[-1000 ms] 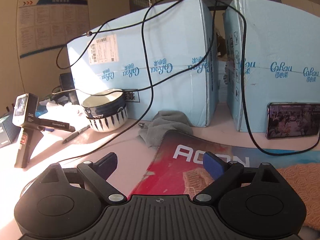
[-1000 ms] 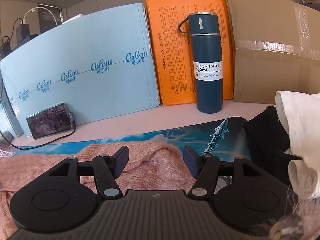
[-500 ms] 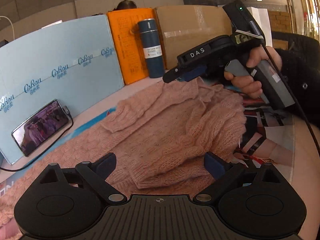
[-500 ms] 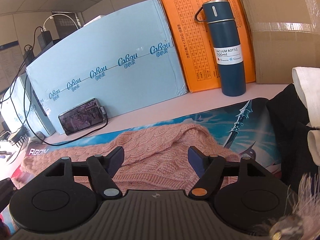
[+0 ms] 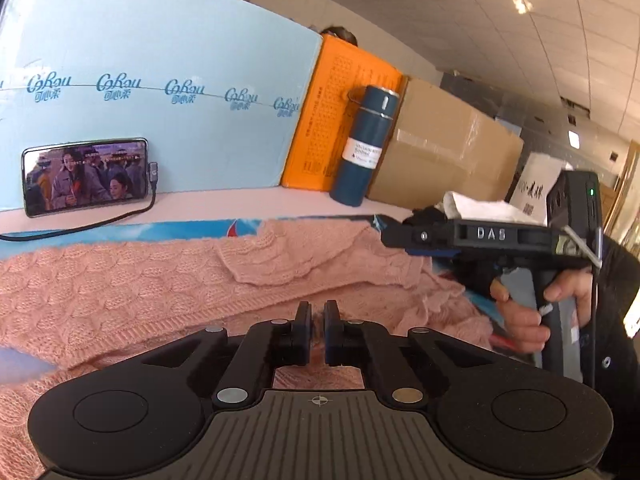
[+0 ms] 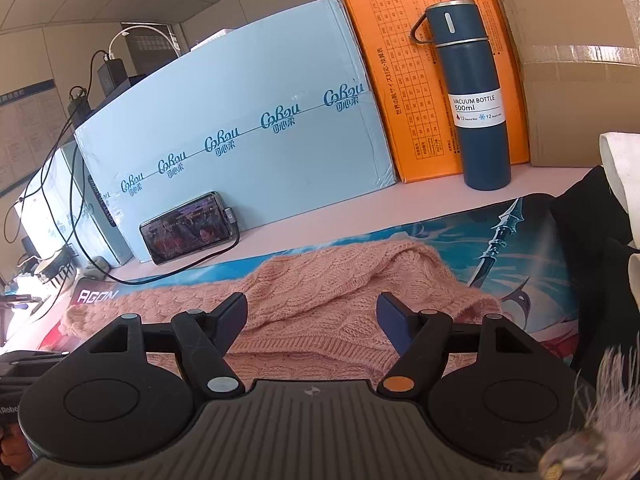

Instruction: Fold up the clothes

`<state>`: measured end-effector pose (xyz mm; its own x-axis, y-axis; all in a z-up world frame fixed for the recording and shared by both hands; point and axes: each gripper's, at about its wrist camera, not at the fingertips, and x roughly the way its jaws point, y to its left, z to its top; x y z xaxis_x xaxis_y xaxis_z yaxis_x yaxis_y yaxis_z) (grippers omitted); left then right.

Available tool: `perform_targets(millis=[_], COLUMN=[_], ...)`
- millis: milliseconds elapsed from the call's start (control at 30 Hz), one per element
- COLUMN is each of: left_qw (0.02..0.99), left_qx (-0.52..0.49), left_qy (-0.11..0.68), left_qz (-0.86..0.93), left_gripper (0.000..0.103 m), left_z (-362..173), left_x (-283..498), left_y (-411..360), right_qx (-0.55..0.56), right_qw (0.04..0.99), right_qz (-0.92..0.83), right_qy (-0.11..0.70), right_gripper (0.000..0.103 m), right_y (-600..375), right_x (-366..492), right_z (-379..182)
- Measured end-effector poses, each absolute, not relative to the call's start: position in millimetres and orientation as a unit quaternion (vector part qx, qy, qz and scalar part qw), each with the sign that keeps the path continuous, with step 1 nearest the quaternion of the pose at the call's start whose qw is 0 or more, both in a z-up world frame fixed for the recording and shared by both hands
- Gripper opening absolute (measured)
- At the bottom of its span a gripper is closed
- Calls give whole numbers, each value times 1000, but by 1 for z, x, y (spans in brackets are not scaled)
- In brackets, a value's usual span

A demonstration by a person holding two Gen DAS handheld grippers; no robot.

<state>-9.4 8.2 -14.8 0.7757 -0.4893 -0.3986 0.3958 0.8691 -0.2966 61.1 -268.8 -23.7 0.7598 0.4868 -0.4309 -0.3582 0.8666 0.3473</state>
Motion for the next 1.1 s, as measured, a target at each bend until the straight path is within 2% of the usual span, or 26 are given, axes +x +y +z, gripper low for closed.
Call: perform_targets(millis=[267, 367, 500, 567, 600, 667, 767, 867, 1000, 1100], left_qw=[955, 953, 964, 969, 972, 977, 983, 986, 987, 987], left_qx=[-42, -48, -29, -21, -18, -9, 8, 29, 59, 70], left_qy=[270, 278, 249, 233, 225, 208, 181, 166, 148, 140], left_qz=[-114, -114, -85, -78, -71, -55, -23, -8, -4, -23], left_gripper=[4, 5, 14, 33, 38, 58, 73, 86, 93, 97], left_z=[-24, -28, -19, -14, -13, -9, -4, -1, 0, -2], left_x=[1, 2, -8, -17, -22, -32, -53, -73, -101, -118], left_y=[12, 15, 14, 14, 16, 19, 27, 36, 45, 50], right_qx=[138, 163, 183, 183, 181, 167, 127, 87, 32, 16], right_qw=[925, 901, 853, 834, 822, 801, 775, 758, 772, 776], right_qz=[247, 307, 410, 447, 469, 510, 562, 585, 541, 534], right_qy=[253, 260, 266, 266, 266, 265, 259, 274, 331, 335], right_gripper=[70, 69, 70, 70, 70, 70, 70, 71, 73, 78], right_y=[-270, -272, -266, -261, -257, -250, -237, -222, -203, -199], right_x=[59, 58, 50, 44, 40, 31, 16, 6, 11, 11], right_z=[-22, -22, -20, -18, -17, -14, -11, -15, -30, -37])
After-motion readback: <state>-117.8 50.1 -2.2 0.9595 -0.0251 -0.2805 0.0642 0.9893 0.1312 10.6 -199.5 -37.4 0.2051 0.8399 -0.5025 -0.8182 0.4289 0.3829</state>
